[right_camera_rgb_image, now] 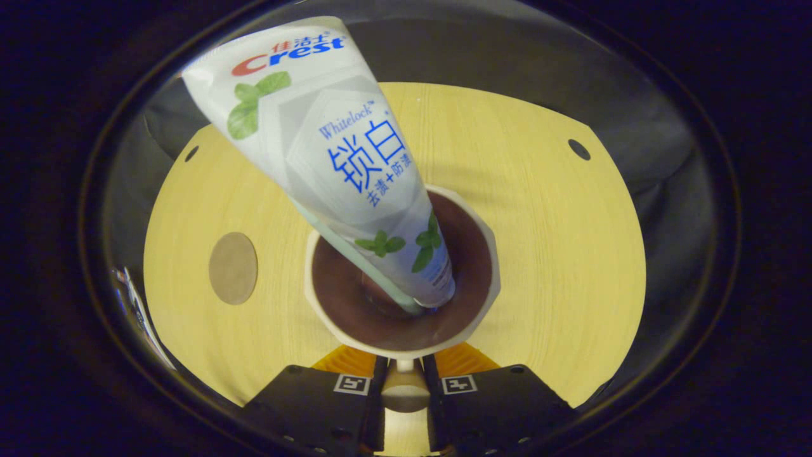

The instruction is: Put the toothbrush and toothpaste on the desktop into the cup, then pick up the cup and place it on the coaster on the desktop.

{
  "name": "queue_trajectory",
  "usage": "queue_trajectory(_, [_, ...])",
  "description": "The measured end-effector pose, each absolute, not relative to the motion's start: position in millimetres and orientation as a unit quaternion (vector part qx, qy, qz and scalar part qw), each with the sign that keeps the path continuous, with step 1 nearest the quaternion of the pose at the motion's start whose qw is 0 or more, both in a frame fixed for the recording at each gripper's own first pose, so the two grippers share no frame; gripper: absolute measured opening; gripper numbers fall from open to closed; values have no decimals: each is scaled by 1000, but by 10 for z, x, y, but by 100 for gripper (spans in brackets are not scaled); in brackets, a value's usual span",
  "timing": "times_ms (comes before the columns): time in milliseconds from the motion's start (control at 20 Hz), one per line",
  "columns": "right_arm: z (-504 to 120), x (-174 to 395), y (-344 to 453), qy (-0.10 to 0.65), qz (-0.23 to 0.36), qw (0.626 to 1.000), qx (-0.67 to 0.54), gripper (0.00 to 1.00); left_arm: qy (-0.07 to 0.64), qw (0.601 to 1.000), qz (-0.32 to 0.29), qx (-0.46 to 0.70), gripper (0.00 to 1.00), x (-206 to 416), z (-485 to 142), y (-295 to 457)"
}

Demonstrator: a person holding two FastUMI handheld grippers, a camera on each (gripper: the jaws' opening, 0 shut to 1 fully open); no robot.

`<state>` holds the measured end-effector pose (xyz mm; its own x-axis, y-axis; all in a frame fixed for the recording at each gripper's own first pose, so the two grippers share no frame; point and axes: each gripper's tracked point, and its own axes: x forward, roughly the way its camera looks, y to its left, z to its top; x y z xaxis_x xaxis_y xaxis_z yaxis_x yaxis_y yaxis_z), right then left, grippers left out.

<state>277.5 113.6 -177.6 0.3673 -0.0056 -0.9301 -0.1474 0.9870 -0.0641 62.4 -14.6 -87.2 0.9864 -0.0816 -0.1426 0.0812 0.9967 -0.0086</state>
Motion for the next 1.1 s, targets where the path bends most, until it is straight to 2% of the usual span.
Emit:
queue_trajectory(600, [-1384, 2526, 2110, 520, 146, 833, -124, 27, 54, 997, -51, -5, 97, 518, -836, -179])
queue_trajectory(800, [-1496, 2492, 2522, 520, 175, 825, -138, 26, 57, 997, -50, -7, 97, 460, -891, -120])
queue_trajectory(1100, [-1735, 2514, 2862, 535, 188, 808, -159, 27, 56, 998, -43, -3, 97, 395, -957, -22])
